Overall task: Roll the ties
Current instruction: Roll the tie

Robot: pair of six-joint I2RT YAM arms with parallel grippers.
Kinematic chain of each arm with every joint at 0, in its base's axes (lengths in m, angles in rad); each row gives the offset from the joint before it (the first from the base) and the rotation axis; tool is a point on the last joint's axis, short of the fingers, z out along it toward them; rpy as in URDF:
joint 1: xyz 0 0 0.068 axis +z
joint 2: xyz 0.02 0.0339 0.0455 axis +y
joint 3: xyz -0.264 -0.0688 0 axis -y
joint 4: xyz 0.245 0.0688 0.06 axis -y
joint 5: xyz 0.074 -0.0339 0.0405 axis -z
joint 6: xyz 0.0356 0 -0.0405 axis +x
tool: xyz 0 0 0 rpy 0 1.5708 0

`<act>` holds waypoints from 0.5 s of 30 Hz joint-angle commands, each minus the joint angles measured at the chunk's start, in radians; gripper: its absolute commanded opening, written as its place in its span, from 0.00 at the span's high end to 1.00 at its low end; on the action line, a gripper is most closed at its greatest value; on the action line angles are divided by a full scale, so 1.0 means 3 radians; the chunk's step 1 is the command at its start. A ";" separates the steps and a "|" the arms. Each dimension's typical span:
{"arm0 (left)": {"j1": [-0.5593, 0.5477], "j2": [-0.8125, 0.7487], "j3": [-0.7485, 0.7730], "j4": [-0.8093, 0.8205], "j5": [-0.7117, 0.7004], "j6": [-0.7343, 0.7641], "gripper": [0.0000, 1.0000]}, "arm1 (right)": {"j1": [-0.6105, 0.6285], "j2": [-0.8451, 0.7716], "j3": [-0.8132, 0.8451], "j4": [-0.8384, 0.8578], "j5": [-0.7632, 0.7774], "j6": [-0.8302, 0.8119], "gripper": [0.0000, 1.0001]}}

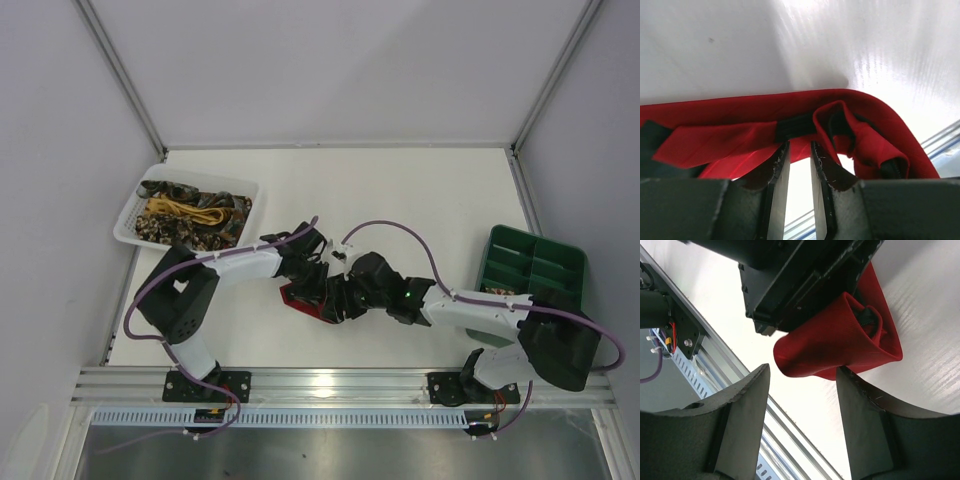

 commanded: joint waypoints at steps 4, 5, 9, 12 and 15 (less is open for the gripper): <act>0.0030 -0.0033 0.0234 -0.0306 -0.0340 0.0286 0.73 | -0.0032 0.0060 0.0041 0.0144 -0.0100 -0.0112 0.39; 0.0030 -0.0043 0.0229 -0.0306 -0.0360 0.0286 0.73 | -0.0032 0.0081 0.0046 0.0149 -0.0126 -0.0117 0.40; 0.0046 -0.0110 0.0188 -0.0306 -0.0488 0.0276 0.75 | -0.0042 0.0106 0.0057 0.0169 -0.0157 -0.0122 0.40; 0.0071 -0.0145 0.0162 -0.0306 -0.0524 0.0291 0.76 | -0.0042 0.0127 0.0072 0.0164 -0.0182 -0.0137 0.39; 0.0076 -0.0202 0.0137 -0.0306 -0.0580 0.0306 0.77 | -0.0042 0.0147 0.0108 0.0149 -0.0208 -0.0163 0.39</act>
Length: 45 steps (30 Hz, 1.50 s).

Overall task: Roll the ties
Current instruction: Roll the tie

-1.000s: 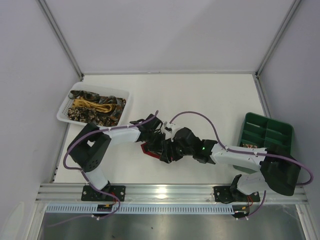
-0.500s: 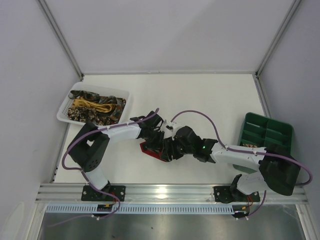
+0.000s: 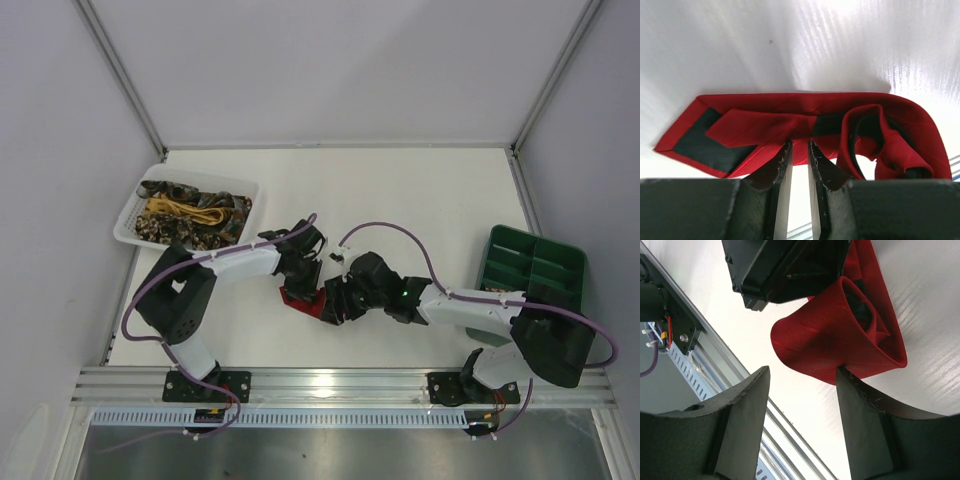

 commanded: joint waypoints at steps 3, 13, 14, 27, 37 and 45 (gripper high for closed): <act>0.0032 -0.0288 -0.0043 0.0021 -0.0128 0.0085 0.78 | -0.0018 0.0042 0.0128 0.0114 -0.0082 -0.0089 0.39; 0.0215 -0.0636 -0.0160 -0.0076 -0.0358 0.0111 0.85 | -0.0028 0.0129 0.0210 0.0099 -0.0138 -0.0140 0.40; 0.0256 -0.0657 -0.0171 -0.0071 -0.0358 0.0111 0.85 | -0.0028 0.0139 0.0220 0.0099 -0.0143 -0.0140 0.40; 0.0553 -0.0299 -0.0130 0.0348 0.0097 0.0039 0.86 | -0.0033 0.0435 0.0471 0.0119 -0.0235 -0.0156 0.40; 0.0553 -0.0294 -0.0385 0.0461 0.0199 0.0009 0.86 | -0.0033 0.0757 0.0650 0.0257 -0.0343 -0.0099 0.40; 0.0553 -0.0401 -0.0508 0.0410 0.0205 -0.0012 0.86 | -0.0054 0.1023 0.0762 0.0370 -0.0399 -0.0048 0.40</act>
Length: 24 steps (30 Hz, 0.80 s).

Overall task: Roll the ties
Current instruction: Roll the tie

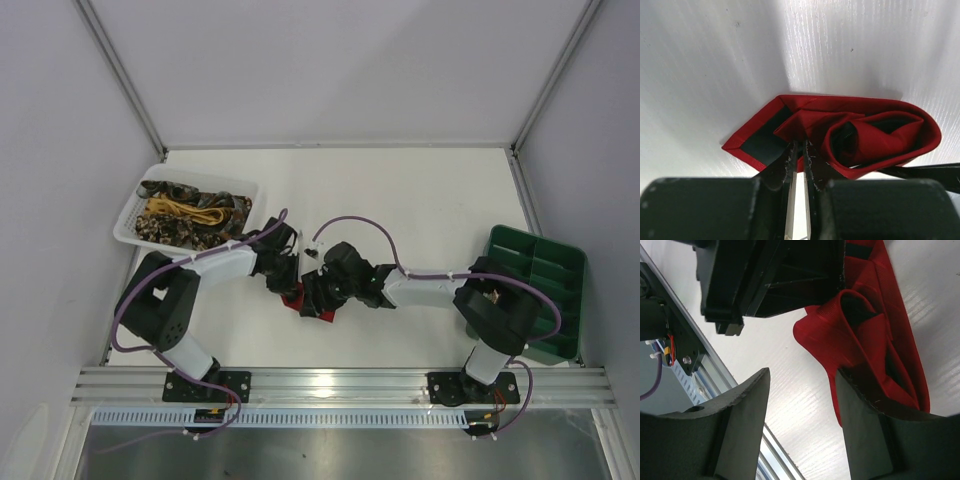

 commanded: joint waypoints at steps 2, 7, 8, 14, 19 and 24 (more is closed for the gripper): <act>0.0009 -0.0165 -0.0047 -0.0029 -0.0014 -0.0031 0.86 | -0.0028 0.0093 0.0133 0.0196 -0.0052 0.0038 0.40; 0.0009 -0.0267 0.0096 -0.0234 -0.0198 -0.0051 0.80 | -0.0039 0.0129 0.0148 0.0191 -0.0047 0.0049 0.40; 0.0009 -0.0318 0.0117 -0.0259 -0.0199 -0.0057 0.79 | -0.0049 0.0124 0.0143 0.0191 -0.0047 0.0049 0.40; 0.0014 -0.0487 0.0260 -0.0377 -0.0015 -0.0184 0.75 | -0.0100 0.0098 0.0107 0.0206 -0.0098 0.0064 0.40; 0.0019 -0.0641 0.0240 -0.0224 0.0266 -0.0348 0.77 | -0.0141 0.0062 0.0031 0.0324 -0.0210 0.0095 0.42; 0.0019 -0.0625 0.0179 -0.0127 0.0440 -0.0425 0.82 | -0.0182 0.0047 -0.0010 0.0395 -0.0261 0.0120 0.43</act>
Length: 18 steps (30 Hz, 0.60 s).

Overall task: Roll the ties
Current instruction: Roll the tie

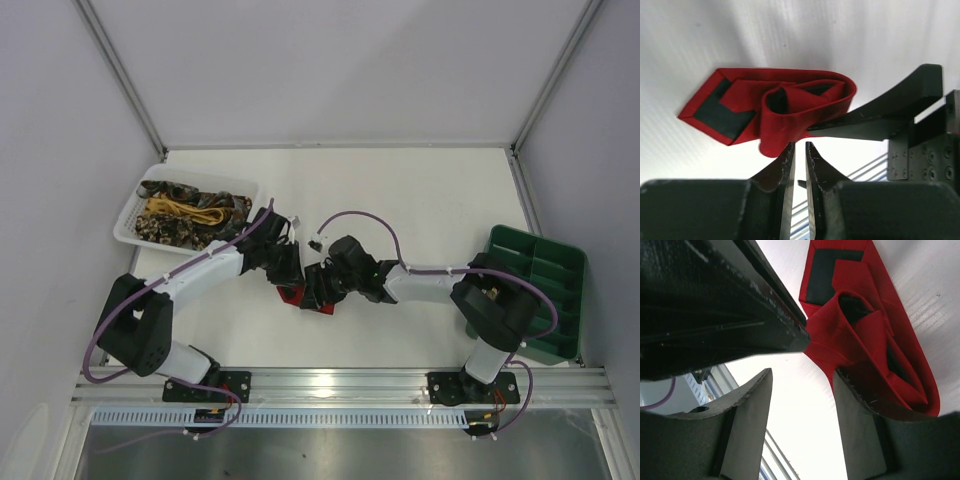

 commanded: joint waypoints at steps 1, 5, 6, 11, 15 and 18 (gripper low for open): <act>0.0014 -0.0047 0.0018 0.0149 0.0250 -0.0135 0.82 | -0.0033 -0.0046 -0.0013 0.0183 -0.0097 0.0043 0.43; 0.0014 0.0076 -0.0018 0.0216 0.0342 -0.0135 0.82 | -0.0059 -0.0046 -0.0013 0.0183 -0.0108 0.0053 0.43; 0.0014 0.0101 -0.0013 0.0221 0.0332 -0.0115 0.83 | -0.0069 -0.0036 -0.0008 0.0183 -0.0113 0.0048 0.43; 0.0040 0.0280 -0.0008 0.0247 0.0281 -0.0058 0.85 | -0.0084 -0.0046 -0.0023 0.0158 -0.0133 0.0053 0.43; 0.0071 0.0296 -0.0008 0.0196 0.0199 0.0034 0.85 | -0.0110 -0.0076 -0.0023 0.0137 -0.0138 0.0068 0.43; 0.0137 0.0311 -0.0023 0.0175 0.0153 0.0085 0.85 | -0.0140 -0.0097 -0.0028 0.0101 -0.0154 0.0078 0.43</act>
